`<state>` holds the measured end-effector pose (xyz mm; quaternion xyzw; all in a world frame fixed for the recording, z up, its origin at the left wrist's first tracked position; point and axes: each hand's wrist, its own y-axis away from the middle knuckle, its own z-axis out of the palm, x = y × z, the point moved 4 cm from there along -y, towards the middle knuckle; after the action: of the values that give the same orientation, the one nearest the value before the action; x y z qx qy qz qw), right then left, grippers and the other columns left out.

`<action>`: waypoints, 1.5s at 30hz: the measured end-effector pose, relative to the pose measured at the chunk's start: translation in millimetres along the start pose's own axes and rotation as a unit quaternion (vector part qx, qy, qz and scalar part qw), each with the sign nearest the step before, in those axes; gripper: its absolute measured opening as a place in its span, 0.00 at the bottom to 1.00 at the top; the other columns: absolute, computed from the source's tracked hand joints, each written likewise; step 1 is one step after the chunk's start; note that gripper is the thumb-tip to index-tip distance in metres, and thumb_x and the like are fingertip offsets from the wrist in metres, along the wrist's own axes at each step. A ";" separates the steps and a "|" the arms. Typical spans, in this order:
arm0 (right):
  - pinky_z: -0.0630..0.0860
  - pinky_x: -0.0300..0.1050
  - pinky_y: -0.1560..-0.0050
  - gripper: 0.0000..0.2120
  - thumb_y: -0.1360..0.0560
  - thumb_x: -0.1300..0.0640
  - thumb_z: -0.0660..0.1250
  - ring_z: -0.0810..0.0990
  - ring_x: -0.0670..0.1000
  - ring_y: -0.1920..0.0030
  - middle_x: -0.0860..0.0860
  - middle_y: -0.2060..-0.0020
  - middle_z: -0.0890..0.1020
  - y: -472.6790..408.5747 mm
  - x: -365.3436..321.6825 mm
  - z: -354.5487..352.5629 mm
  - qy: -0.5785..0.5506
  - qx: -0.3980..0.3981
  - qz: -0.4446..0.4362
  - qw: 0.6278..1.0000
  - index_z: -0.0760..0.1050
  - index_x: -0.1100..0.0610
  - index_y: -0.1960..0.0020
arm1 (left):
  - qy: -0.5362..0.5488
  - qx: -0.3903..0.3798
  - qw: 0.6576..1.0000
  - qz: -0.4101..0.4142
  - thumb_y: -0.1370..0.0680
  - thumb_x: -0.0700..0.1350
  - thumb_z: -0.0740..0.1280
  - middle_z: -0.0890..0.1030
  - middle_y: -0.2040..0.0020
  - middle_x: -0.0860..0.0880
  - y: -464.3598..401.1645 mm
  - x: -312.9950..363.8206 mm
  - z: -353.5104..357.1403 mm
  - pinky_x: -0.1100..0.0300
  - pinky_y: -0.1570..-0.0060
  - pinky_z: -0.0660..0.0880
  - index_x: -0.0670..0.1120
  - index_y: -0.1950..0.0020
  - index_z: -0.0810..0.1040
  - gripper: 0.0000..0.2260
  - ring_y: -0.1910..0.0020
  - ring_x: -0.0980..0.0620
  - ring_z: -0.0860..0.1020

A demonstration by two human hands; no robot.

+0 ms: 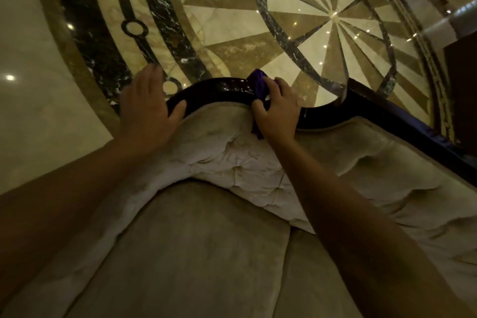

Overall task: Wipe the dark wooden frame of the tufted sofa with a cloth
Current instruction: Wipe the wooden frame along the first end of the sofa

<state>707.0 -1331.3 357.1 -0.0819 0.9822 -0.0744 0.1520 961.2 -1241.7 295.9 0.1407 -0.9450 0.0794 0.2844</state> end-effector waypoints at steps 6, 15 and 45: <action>0.55 0.65 0.21 0.28 0.25 0.48 0.68 0.64 0.62 0.22 0.57 0.23 0.69 3.1 -27.8 13.5 0.018 0.015 -0.074 0.997 0.73 0.50 0.25 | -0.068 -0.094 0.987 -0.110 0.21 0.71 0.55 0.65 0.21 0.37 95.5 -83.2 3.9 0.36 0.29 0.65 0.40 0.20 0.61 0.41 0.27 0.34 0.69; 0.50 0.67 0.20 0.23 0.19 0.37 0.61 0.65 0.62 0.22 0.54 0.25 0.73 3.6 -85.6 39.0 0.044 -0.017 -0.189 0.981 0.79 0.47 0.31 | 0.156 0.014 0.980 -0.120 0.19 0.66 0.53 0.78 0.32 0.51 99.0 -91.4 -6.8 0.50 0.47 0.77 0.55 0.26 0.65 0.25 0.39 0.50 0.80; 0.78 0.48 0.56 0.06 0.21 0.52 0.69 0.81 0.54 0.55 0.51 0.59 0.77 169.0 -249.3 71.4 0.007 -0.352 -0.248 0.903 0.81 0.54 0.50 | 0.281 0.105 0.932 -0.204 0.15 0.45 0.58 0.75 0.31 0.46 142.7 -72.4 -80.9 0.51 0.33 0.73 0.45 0.31 0.76 0.15 0.34 0.49 0.74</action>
<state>940.3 -1129.4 332.3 -0.3702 0.8936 0.2400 0.0833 1016.3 -1071.9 312.1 0.3312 -0.7637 0.1554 0.5319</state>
